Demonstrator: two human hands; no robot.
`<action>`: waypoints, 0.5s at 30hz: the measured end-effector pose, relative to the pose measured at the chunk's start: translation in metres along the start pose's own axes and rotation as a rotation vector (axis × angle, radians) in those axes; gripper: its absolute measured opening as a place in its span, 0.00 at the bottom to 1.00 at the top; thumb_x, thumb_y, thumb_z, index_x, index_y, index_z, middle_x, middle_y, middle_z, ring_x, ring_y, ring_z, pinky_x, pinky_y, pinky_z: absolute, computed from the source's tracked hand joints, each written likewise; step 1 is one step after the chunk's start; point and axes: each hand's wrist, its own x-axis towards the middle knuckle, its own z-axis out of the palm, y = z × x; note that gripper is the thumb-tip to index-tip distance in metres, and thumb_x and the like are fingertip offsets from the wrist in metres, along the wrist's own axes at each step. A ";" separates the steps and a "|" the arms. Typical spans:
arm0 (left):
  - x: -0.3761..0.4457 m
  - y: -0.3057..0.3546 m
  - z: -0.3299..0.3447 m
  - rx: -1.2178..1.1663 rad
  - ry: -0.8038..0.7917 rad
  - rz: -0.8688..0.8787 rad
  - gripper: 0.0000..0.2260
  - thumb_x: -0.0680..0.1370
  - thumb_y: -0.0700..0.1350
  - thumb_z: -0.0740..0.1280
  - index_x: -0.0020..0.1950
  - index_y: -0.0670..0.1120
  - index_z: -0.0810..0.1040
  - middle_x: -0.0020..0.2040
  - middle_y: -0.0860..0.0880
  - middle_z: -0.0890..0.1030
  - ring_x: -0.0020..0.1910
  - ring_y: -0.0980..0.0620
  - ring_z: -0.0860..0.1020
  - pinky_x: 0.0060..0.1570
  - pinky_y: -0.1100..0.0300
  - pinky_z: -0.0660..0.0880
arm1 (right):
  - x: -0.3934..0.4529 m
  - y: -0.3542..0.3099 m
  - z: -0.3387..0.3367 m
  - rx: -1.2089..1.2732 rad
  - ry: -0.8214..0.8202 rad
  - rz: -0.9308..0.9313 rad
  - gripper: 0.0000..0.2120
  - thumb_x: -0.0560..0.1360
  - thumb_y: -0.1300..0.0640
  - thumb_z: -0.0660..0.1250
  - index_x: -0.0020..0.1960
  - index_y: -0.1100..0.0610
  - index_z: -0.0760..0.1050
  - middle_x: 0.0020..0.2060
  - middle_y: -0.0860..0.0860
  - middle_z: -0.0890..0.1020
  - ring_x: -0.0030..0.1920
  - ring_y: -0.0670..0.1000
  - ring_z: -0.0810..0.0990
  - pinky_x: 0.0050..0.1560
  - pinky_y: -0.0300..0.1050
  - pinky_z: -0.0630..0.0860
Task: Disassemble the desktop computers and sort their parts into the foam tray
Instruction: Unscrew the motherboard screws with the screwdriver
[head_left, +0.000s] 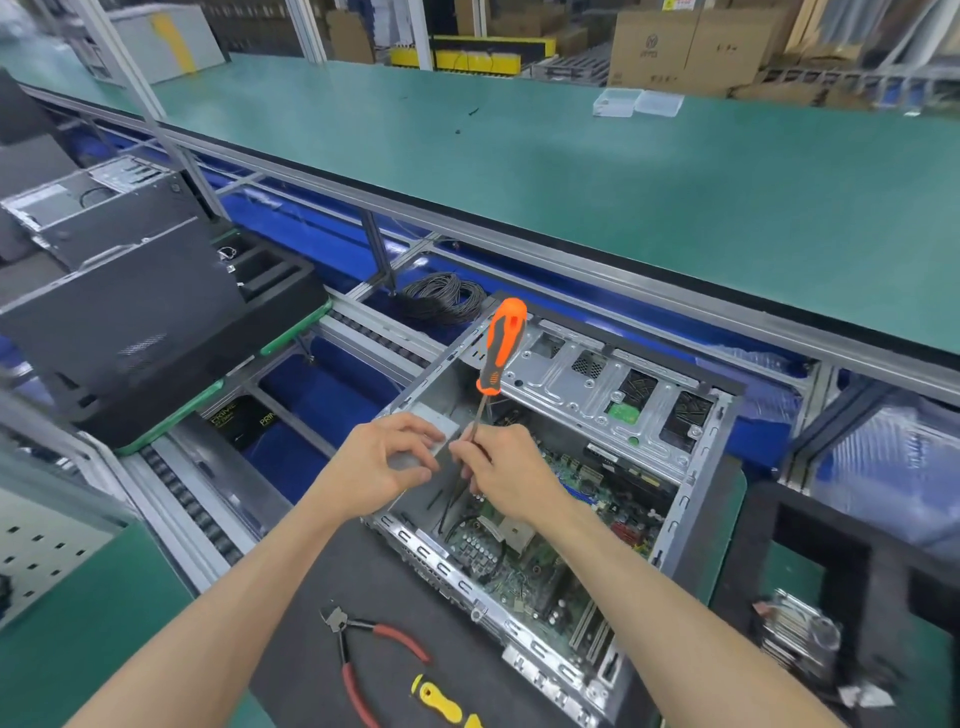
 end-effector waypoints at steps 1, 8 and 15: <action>0.000 0.000 0.001 0.008 0.001 0.007 0.07 0.72 0.36 0.77 0.40 0.49 0.87 0.57 0.58 0.81 0.57 0.60 0.79 0.60 0.71 0.69 | 0.001 -0.001 -0.003 -0.001 0.014 -0.007 0.16 0.83 0.54 0.61 0.39 0.59 0.78 0.32 0.52 0.82 0.32 0.50 0.80 0.44 0.57 0.79; 0.011 0.005 0.016 0.228 -0.019 0.145 0.07 0.68 0.42 0.80 0.43 0.49 0.86 0.62 0.56 0.73 0.56 0.59 0.71 0.60 0.66 0.64 | 0.008 -0.020 -0.035 -0.016 0.124 -0.022 0.15 0.83 0.56 0.61 0.39 0.59 0.77 0.29 0.48 0.80 0.32 0.51 0.79 0.46 0.58 0.77; 0.038 0.020 0.053 0.620 -0.063 0.137 0.17 0.64 0.61 0.78 0.46 0.53 0.85 0.67 0.54 0.69 0.63 0.49 0.63 0.64 0.49 0.62 | 0.008 -0.040 -0.077 -0.092 0.214 -0.008 0.15 0.83 0.58 0.59 0.40 0.58 0.76 0.32 0.53 0.81 0.33 0.56 0.78 0.45 0.60 0.77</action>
